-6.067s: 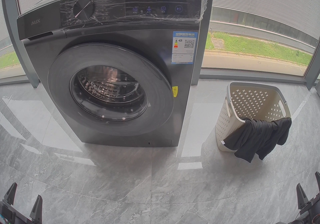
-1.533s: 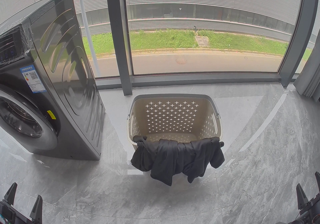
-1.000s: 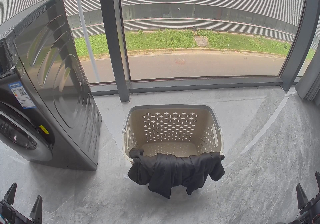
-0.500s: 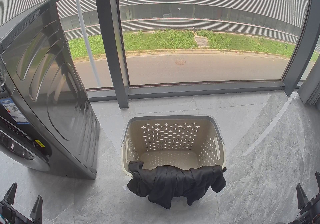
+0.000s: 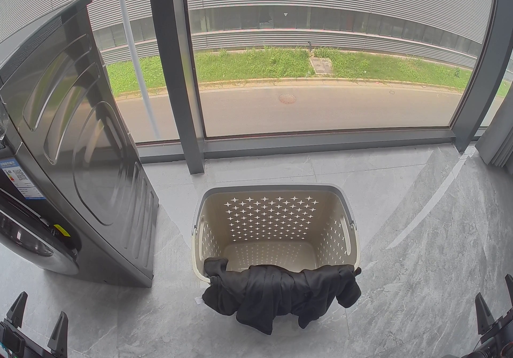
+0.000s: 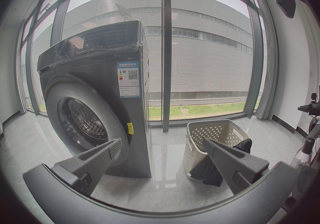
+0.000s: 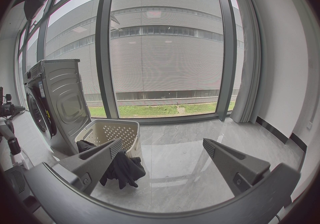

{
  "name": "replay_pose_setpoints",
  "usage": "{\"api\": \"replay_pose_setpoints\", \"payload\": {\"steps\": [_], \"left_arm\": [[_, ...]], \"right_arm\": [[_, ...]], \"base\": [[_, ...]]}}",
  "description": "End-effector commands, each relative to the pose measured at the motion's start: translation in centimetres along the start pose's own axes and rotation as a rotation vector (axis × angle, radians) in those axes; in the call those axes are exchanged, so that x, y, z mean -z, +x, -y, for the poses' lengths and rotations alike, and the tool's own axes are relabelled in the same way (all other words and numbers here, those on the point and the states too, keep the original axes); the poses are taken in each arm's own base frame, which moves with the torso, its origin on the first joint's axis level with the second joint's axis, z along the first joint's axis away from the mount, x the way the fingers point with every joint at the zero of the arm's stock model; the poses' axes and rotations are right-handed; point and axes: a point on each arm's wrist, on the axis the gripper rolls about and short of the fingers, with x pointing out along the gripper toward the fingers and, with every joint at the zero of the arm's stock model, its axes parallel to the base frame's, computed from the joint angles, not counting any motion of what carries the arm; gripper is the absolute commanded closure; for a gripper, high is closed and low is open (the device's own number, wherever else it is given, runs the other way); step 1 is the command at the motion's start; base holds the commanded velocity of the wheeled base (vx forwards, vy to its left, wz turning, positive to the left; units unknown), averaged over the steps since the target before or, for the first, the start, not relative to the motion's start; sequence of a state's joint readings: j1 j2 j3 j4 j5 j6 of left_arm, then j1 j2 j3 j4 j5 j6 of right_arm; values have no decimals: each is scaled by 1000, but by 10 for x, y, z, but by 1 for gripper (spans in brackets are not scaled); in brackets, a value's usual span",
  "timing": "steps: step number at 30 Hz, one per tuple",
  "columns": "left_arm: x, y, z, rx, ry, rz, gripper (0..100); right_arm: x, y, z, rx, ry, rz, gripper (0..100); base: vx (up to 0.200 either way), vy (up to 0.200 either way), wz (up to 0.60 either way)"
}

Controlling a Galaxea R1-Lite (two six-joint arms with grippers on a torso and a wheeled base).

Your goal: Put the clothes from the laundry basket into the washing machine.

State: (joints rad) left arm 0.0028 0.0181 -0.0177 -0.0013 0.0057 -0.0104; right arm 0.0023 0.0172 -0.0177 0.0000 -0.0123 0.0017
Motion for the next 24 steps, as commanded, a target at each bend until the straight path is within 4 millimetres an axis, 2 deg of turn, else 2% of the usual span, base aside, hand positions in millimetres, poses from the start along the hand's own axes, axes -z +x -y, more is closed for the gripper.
{"api": "replay_pose_setpoints", "payload": {"steps": [1,10,22,24], "left_arm": [[5,0,0,-1,-2,1,0],[5,0,0,-2,1,1,0],[5,0,0,-1,-3,-1,0],[5,0,0,-2,-3,1,0]], "right_arm": [[5,0,0,-1,0,-3,0],[5,0,0,-1,0,-3,0],[5,0,0,1,0,-3,0],[5,0,0,-1,0,-3,0]], "base": [[0,0,0],[0,-200,0],[0,0,0],[200,0,0]]}}
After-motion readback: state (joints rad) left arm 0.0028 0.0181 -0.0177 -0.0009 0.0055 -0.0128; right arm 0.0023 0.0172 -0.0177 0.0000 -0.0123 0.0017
